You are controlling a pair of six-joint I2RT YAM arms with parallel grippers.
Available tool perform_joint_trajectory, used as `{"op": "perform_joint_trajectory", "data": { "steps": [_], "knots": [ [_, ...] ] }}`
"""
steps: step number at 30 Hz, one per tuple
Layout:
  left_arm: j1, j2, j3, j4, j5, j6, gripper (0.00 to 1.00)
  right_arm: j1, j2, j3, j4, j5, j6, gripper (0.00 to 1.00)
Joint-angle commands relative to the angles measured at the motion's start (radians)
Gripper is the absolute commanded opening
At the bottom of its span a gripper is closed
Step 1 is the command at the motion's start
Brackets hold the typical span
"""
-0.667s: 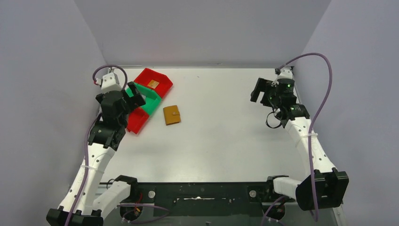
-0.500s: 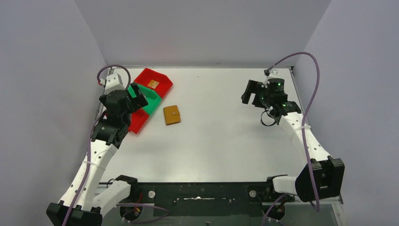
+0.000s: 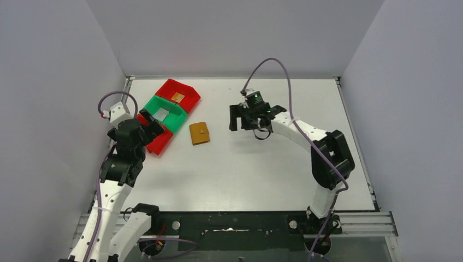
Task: Take the credit cards out of the card holder
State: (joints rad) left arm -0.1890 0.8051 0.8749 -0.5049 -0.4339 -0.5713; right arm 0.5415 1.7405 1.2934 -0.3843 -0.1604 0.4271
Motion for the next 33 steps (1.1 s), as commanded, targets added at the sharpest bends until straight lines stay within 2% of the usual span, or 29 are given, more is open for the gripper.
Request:
{"op": "perform_joint_trajectory", "data": {
  "steps": [1,9,15,20,25,30,33],
  "knots": [
    [0.017,-0.056,0.006,-0.009,-0.005,-0.047,0.97,0.089,0.134,0.206,-0.014,0.058,0.032,0.99],
    [0.026,-0.097,0.014,-0.038,-0.031,-0.063,0.97,0.185,0.398,0.530,-0.072,0.052,0.050,0.95],
    [0.028,-0.117,0.013,-0.038,-0.040,-0.068,0.97,0.225,0.516,0.681,-0.114,0.042,0.040,0.91],
    [0.029,-0.114,0.019,-0.038,-0.040,-0.063,0.98,0.227,0.593,0.717,-0.135,0.026,0.023,0.88],
    [0.030,-0.111,0.014,-0.038,-0.036,-0.060,0.97,0.229,0.647,0.718,-0.171,0.036,-0.004,0.81],
    [0.029,-0.107,0.009,-0.031,-0.033,-0.054,0.97,0.229,0.622,0.669,-0.170,0.099,-0.010,0.76],
    [0.030,-0.104,0.010,-0.031,-0.038,-0.044,0.98,0.229,0.597,0.645,-0.153,0.108,-0.010,0.78]
  ]
}}
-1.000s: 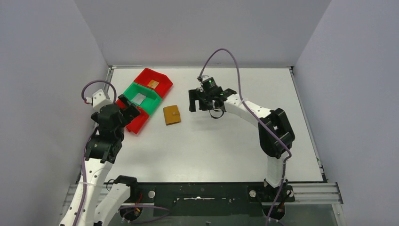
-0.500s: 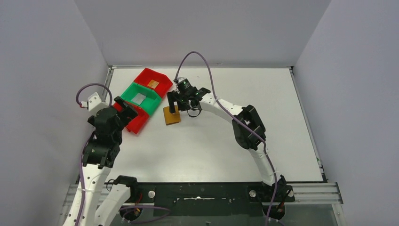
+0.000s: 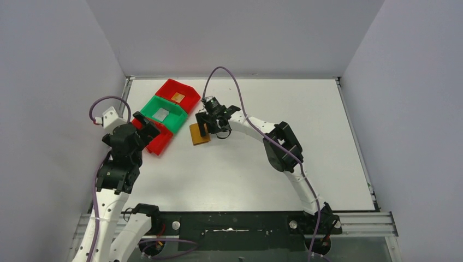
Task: Take the credit cards out of the card holder
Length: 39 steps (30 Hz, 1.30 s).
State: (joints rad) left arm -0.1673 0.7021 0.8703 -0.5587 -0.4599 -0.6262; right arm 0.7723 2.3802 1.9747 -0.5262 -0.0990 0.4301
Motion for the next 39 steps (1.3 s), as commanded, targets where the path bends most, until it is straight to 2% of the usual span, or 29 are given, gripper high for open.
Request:
{"op": "perform_joint_trajectory", "data": {
  "steps": [1,7,14,17,19,21,25,30,36,39],
  "knots": [
    [0.008,0.000,0.014,0.024,-0.012,0.011,0.98,-0.002,-0.045,-0.036,-0.004,0.047,-0.013,0.81],
    [0.008,0.012,0.014,0.029,-0.003,0.015,0.98,-0.002,0.020,0.092,-0.024,0.016,-0.025,0.81],
    [0.009,0.011,0.024,0.016,0.003,0.019,0.97,-0.002,0.062,0.152,0.015,0.002,-0.015,0.77],
    [0.009,0.009,0.027,0.016,-0.003,0.025,0.98,0.001,0.082,0.149,0.004,0.025,-0.016,0.70],
    [0.009,0.009,0.030,0.015,-0.003,0.028,0.97,0.011,0.088,0.141,-0.031,0.099,-0.026,0.65],
    [0.009,0.012,0.028,0.015,-0.001,0.028,0.97,0.016,0.070,0.086,-0.032,0.166,-0.024,0.58],
    [0.008,0.021,0.021,0.022,0.006,0.029,0.97,0.013,-0.035,-0.124,0.078,0.244,-0.013,0.44],
    [0.009,0.043,0.030,0.023,0.025,0.031,0.97,0.012,-0.177,-0.328,0.139,0.265,-0.014,0.36],
    [0.009,0.056,0.020,0.040,0.066,0.040,0.98,0.039,-0.355,-0.592,0.198,0.231,0.017,0.37],
    [0.010,0.063,0.021,0.045,0.077,0.048,0.97,0.056,-0.421,-0.674,0.194,0.225,0.039,0.37]
  ]
}}
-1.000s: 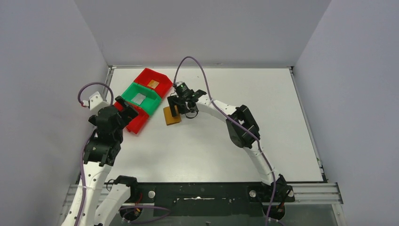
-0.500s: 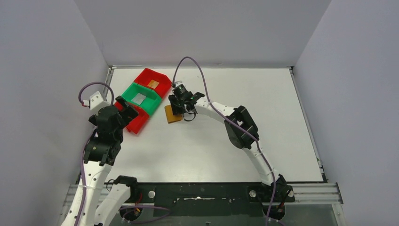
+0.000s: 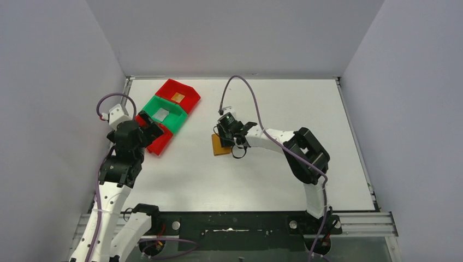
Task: Take the credit cards out of the card holder
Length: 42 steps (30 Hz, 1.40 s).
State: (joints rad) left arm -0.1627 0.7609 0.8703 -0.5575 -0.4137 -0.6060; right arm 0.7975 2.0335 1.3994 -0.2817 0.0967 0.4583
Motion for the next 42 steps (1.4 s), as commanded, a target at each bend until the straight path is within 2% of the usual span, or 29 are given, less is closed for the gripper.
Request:
{"op": "perform_joint_trajectory", "data": {
  "steps": [1,7,11,13,15,20,26,33,37,39,42],
  "knots": [
    [0.005,0.007,0.021,0.044,0.035,0.028,0.98,0.040,-0.097,-0.126,-0.048,0.027,0.014,0.38],
    [0.005,0.006,0.013,0.057,0.097,0.039,0.97,0.096,-0.235,-0.243,-0.065,0.062,0.013,0.42],
    [0.005,0.009,0.003,0.068,0.119,0.038,0.98,0.093,-0.334,-0.285,-0.058,0.060,0.029,0.56],
    [0.005,0.015,0.001,0.072,0.139,0.031,0.98,0.090,-0.368,-0.286,-0.054,0.062,0.027,0.60],
    [0.005,0.022,-0.001,0.072,0.166,0.026,0.97,0.086,-0.382,-0.282,-0.048,0.067,0.028,0.66],
    [0.005,0.039,-0.006,0.063,0.225,0.018,0.97,0.077,-0.345,-0.248,-0.061,0.061,0.044,0.67],
    [0.005,0.044,-0.034,0.053,0.265,-0.030,0.97,0.080,-0.300,-0.258,-0.043,0.007,0.109,0.63],
    [0.005,0.067,-0.115,0.098,0.388,-0.090,0.95,0.109,-0.254,-0.282,-0.010,-0.005,0.181,0.57],
    [0.005,0.077,-0.156,0.118,0.455,-0.090,0.92,0.110,-0.243,-0.300,-0.010,0.039,0.197,0.41],
    [0.005,0.083,-0.189,0.170,0.586,-0.038,0.88,0.113,-0.242,-0.297,-0.026,0.060,0.199,0.34],
    [-0.002,0.123,-0.246,0.231,0.712,-0.046,0.80,0.118,-0.251,-0.303,-0.020,0.063,0.203,0.27]
  ]
}}
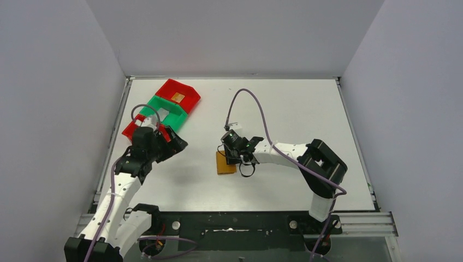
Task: Take the credit cards out of the card holder
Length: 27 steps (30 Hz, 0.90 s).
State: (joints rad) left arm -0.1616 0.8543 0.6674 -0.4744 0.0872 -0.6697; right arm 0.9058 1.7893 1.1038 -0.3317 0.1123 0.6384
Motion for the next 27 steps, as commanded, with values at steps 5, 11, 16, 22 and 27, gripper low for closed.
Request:
{"op": "perform_joint_trajectory", "data": {
  "steps": [5,11,16,22,27],
  "knots": [
    [-0.097,0.073,-0.102,0.230,0.219,-0.017,0.75,0.010,-0.021,-0.019,0.061,0.016,0.018,0.18],
    [-0.231,0.164,-0.116,0.310,0.109,-0.065,0.75,0.010,-0.029,-0.026,0.078,-0.006,0.016,0.16],
    [-0.293,0.259,-0.112,0.373,0.054,-0.100,0.75,0.009,-0.045,-0.048,0.107,-0.028,0.011,0.14],
    [-0.326,0.319,-0.131,0.435,0.031,-0.131,0.75,0.010,-0.030,-0.044,0.108,-0.034,0.008,0.14],
    [-0.327,0.338,-0.160,0.479,0.028,-0.156,0.74,0.007,-0.041,-0.051,0.119,-0.088,0.029,0.14]
  ]
}}
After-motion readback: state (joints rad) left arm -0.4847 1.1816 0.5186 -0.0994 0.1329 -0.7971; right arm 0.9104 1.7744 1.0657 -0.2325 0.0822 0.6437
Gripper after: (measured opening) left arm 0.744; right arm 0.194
